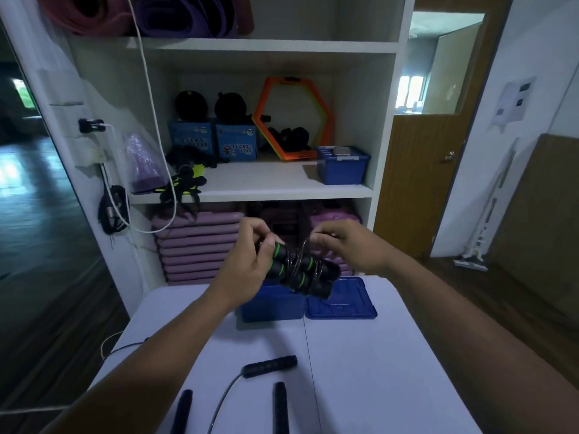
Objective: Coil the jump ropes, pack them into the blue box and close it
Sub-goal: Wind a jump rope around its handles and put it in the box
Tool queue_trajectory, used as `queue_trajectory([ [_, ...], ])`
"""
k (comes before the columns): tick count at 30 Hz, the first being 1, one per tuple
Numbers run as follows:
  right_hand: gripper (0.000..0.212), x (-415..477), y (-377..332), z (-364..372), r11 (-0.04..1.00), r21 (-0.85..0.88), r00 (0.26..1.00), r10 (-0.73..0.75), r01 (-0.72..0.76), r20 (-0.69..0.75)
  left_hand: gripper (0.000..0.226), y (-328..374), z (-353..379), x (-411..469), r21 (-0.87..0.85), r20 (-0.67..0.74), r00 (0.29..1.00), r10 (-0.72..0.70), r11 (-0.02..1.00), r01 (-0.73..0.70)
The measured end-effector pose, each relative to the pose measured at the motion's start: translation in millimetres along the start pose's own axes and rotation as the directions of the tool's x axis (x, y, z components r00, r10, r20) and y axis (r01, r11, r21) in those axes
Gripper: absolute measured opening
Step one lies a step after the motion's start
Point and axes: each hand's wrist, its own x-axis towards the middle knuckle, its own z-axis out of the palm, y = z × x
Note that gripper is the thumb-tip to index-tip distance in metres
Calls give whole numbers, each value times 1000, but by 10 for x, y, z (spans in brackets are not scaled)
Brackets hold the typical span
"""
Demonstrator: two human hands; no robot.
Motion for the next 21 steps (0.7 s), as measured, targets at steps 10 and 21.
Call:
queue_trajectory([
  [10,23,-17,138,599,586,791,984,137,-176,117,20,66,-225,95,-271,-177,965,-192,953,140],
  [21,18,69,-66,936,635,772,911,343,-43,-231,13,-148,-112,112,-325,-358,851,-385,905,272],
])
